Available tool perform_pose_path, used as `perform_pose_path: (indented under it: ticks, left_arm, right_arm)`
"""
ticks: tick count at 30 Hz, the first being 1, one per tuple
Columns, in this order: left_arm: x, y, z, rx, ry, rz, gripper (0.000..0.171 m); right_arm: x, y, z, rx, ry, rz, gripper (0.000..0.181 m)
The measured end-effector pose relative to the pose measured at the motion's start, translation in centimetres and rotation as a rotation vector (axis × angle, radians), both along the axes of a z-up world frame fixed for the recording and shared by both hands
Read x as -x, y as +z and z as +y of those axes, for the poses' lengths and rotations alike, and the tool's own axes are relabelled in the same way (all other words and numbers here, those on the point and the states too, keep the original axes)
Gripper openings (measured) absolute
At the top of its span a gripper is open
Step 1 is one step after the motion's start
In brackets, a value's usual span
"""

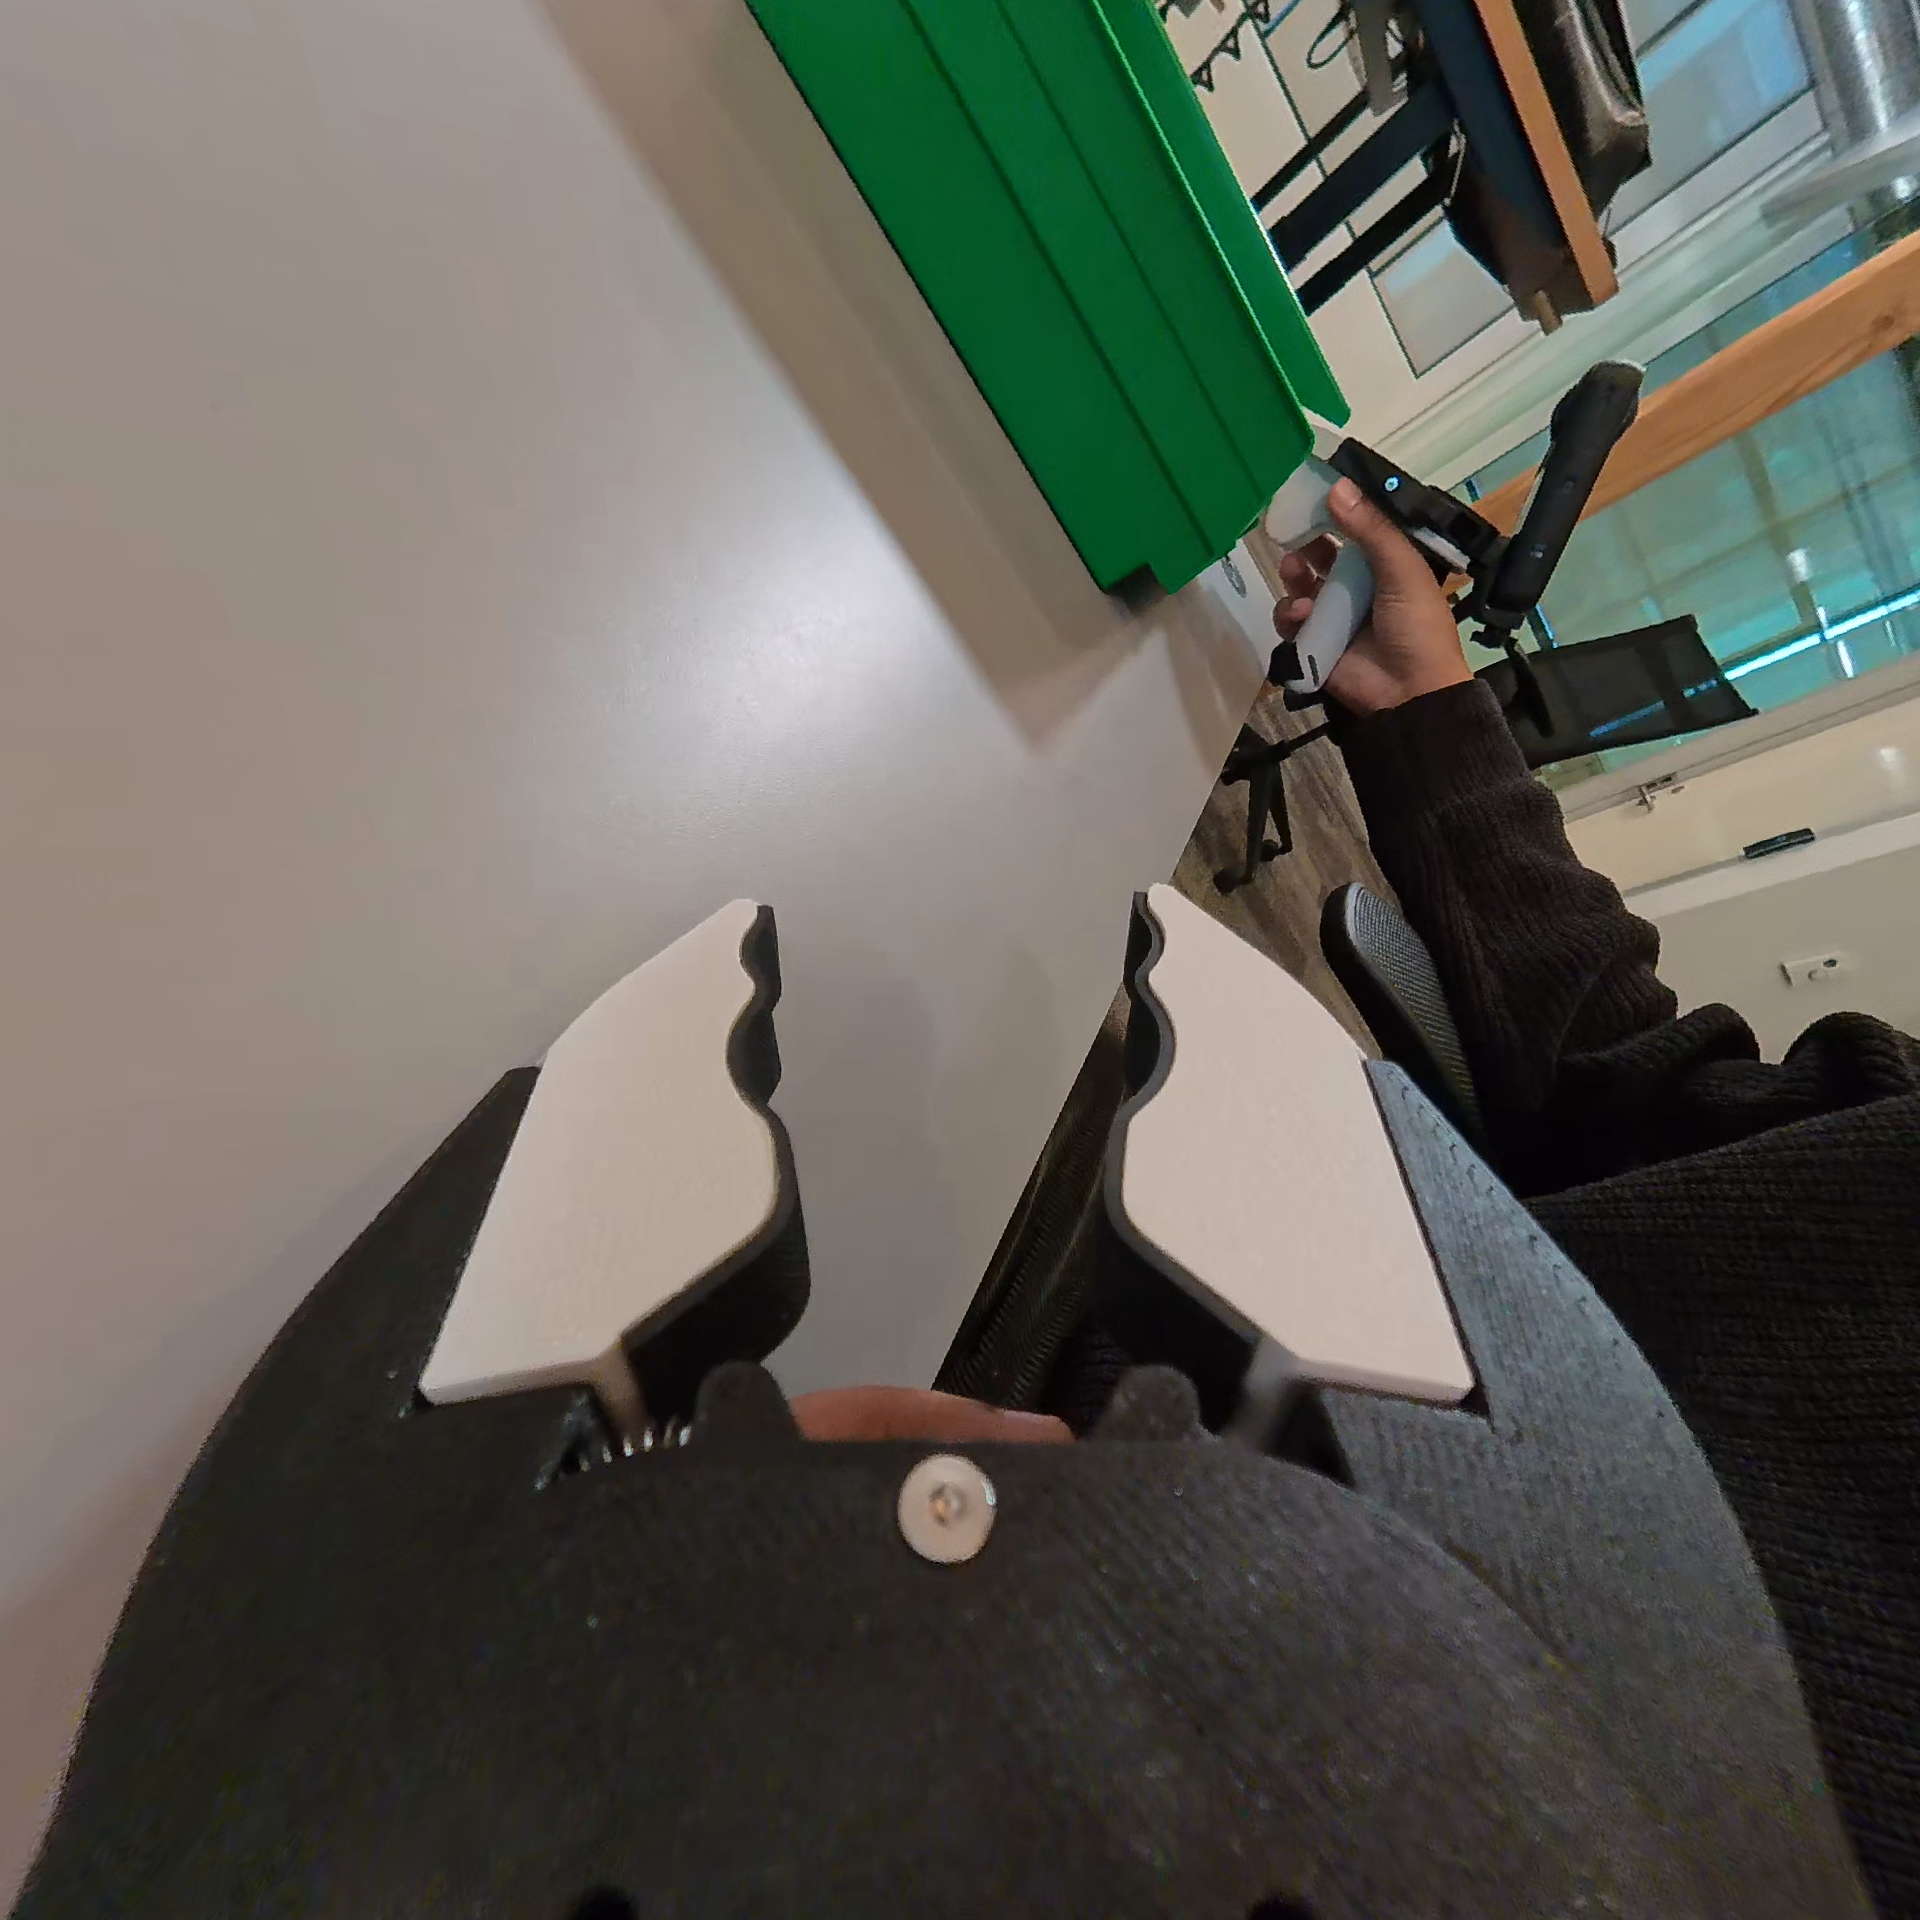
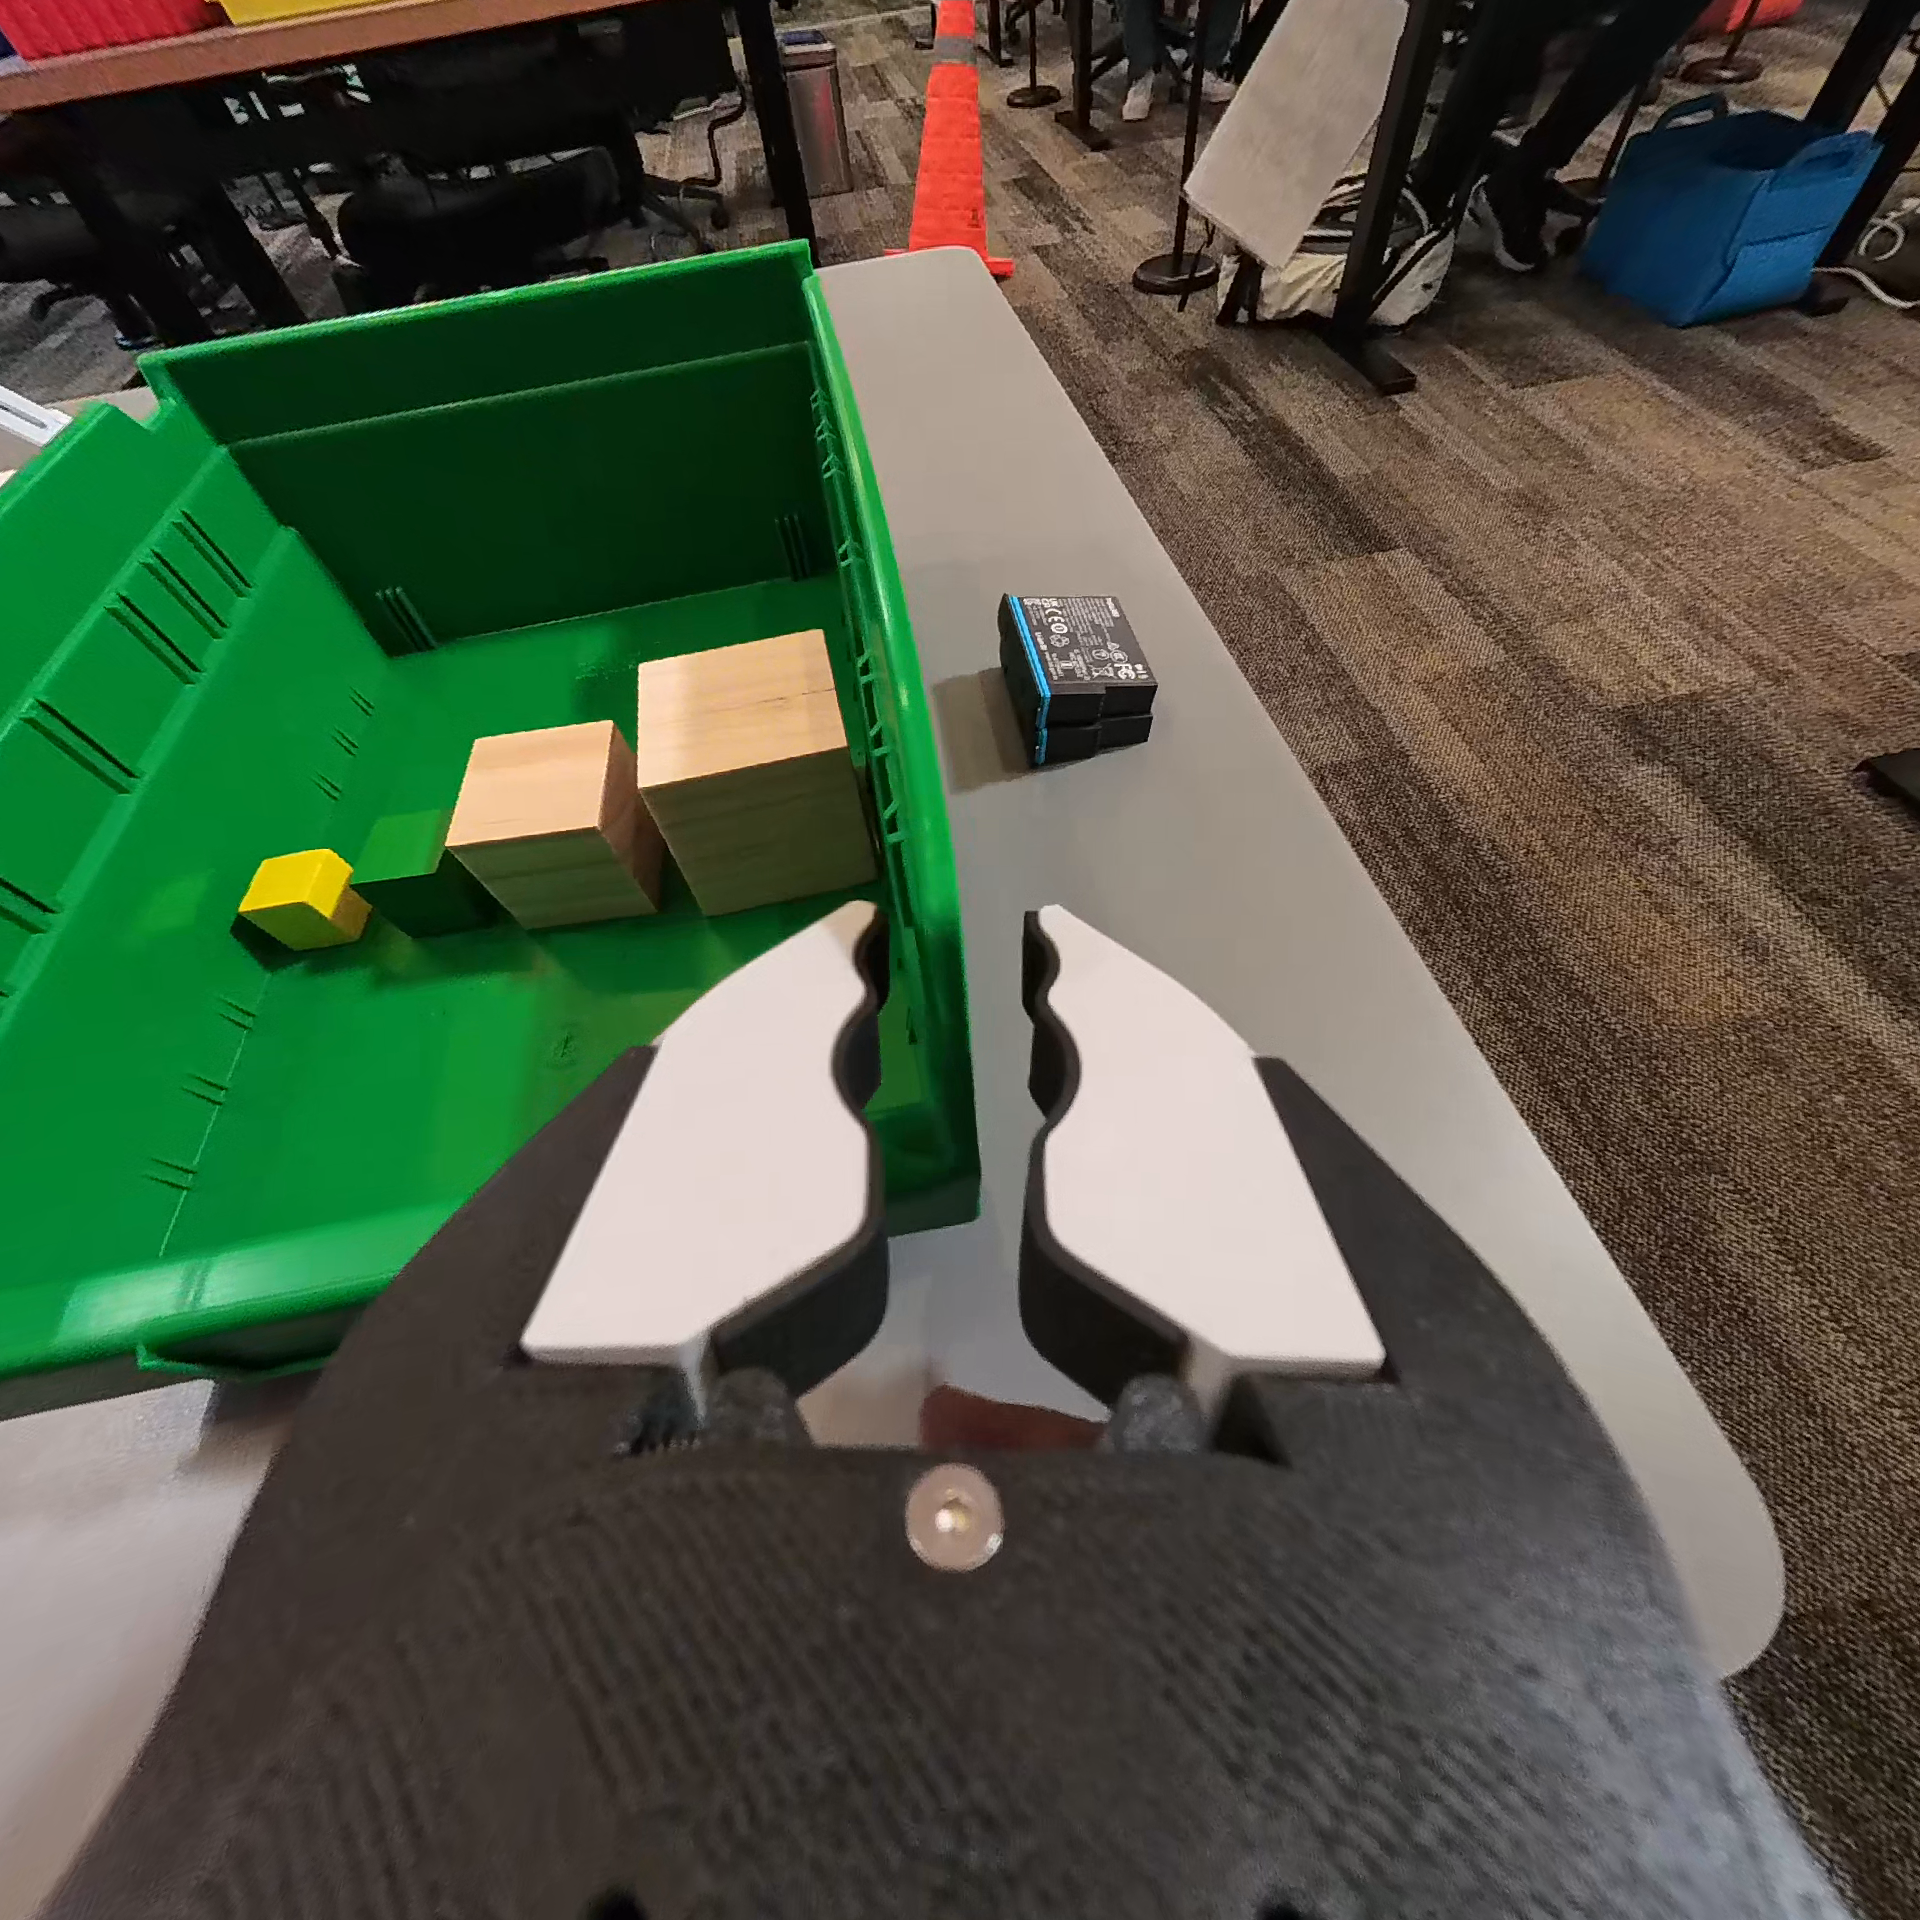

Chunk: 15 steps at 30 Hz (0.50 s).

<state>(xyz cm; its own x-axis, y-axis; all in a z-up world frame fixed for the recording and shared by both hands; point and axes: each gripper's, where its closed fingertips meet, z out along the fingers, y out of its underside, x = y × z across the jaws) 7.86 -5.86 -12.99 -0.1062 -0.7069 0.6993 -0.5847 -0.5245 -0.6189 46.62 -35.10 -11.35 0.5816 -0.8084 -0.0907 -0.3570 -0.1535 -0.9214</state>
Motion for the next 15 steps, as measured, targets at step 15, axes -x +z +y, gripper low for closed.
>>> perform_pose_path:
  ticks: [15]
  left_arm:
    - [0.1, -0.3, -0.4, -0.011, -0.016, 0.014, 0.065]
  right_arm:
    - [0.5, 0.5, 1.0, -0.096, 0.071, 0.061, 0.004]
